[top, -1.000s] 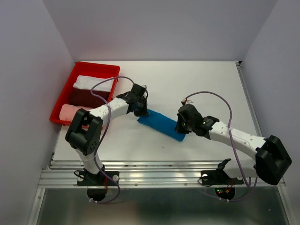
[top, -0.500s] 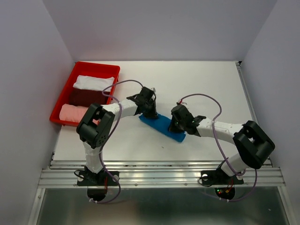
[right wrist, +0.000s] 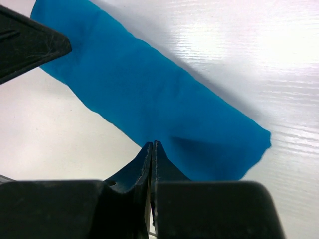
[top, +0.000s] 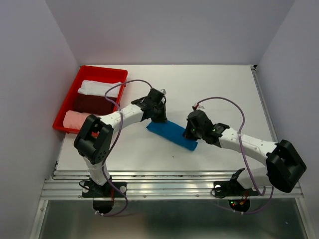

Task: Roll the t-shirts
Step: Roll the T-shirt to the center of the board.

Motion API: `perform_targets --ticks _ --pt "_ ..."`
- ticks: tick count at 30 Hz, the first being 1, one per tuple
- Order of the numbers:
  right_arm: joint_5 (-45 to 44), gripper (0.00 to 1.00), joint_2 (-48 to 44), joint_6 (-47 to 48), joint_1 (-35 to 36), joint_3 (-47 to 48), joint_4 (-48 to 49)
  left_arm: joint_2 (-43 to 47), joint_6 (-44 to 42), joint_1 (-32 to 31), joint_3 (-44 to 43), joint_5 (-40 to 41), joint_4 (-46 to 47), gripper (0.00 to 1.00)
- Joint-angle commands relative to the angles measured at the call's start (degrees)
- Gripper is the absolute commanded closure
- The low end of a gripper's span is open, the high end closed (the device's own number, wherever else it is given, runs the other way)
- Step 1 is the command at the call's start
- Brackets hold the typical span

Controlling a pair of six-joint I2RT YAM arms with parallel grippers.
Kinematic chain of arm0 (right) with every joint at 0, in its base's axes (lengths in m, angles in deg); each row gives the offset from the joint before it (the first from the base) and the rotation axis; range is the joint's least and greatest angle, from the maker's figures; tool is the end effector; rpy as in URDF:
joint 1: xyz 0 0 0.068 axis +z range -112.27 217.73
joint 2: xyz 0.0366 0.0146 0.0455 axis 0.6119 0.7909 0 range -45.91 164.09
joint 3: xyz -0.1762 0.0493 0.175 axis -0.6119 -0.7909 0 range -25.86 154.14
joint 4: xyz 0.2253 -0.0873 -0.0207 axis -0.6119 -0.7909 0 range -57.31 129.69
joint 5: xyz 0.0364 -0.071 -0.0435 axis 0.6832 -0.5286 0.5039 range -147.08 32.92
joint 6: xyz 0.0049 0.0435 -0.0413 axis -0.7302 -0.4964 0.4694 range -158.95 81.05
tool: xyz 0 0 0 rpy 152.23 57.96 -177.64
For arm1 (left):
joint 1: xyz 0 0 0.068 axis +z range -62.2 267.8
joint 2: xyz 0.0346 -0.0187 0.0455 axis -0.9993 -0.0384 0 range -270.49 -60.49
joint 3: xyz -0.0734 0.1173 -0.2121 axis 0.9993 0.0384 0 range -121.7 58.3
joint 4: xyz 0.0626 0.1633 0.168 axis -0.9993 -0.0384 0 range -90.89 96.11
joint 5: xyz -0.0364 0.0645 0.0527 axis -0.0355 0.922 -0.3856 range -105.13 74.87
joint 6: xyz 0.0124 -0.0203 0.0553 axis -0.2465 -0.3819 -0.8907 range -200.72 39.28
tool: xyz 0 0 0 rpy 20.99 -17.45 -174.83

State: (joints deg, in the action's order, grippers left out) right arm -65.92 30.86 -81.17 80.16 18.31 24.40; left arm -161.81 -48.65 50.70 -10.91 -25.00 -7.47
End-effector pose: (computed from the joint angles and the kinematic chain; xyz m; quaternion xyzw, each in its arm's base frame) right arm 0.2002 0.1738 0.1926 0.0260 0.9305 0.1880 0.3132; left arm 0.2923 -0.2308 0.1995 0.0729 0.9204 -0.2789 0.2641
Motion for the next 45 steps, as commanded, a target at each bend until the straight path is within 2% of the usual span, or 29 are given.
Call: perform_targets --ticks 1,8,12,17,22,27,30,35,39,45 --pt "-4.25 0.99 -3.38 -0.76 0.10 1.20 -6.42 2.62 -1.67 -3.05 -2.51 -1.82 -2.32 0.96" --pt "-3.38 0.99 -3.04 -5.68 0.10 -8.38 -4.58 -4.66 -0.08 -7.10 1.09 -4.72 2.59 0.97" --pt "-3.11 0.99 -2.33 -4.46 0.10 -8.13 -5.71 -7.05 -1.05 -7.55 0.57 -3.76 1.20 0.99" --pt "-7.68 0.99 -8.03 -2.61 0.10 -4.88 -11.85 -1.96 -2.01 -7.20 -4.07 2.21 -4.24 0.98" --pt "-9.09 0.99 -12.52 -2.08 0.10 -2.68 -13.63 2.88 -2.98 -4.04 -6.20 3.19 -6.54 0.97" --pt "-10.32 0.99 -7.79 -4.36 0.10 1.98 -16.87 3.32 -4.04 -0.52 -4.53 4.86 -8.30 0.96" --pt "-9.44 0.99 -5.67 -4.54 0.10 0.24 -13.47 2.89 -4.13 0.71 -1.90 6.96 -8.21 0.96" --pt "-7.68 0.99 -0.06 -4.80 0.10 -3.99 -9.06 -3.35 -4.39 0.72 -0.14 9.25 -7.61 0.97" --pt "-8.91 0.99 2.77 -4.81 0.10 -3.30 -11.60 -8.02 -4.65 0.72 -1.45 12.15 -10.67 1.00" --pt "-11.64 0.99 -0.57 -1.39 0.10 1.53 -16.17 -0.65 -4.83 0.80 -2.68 15.40 -10.58 1.00"
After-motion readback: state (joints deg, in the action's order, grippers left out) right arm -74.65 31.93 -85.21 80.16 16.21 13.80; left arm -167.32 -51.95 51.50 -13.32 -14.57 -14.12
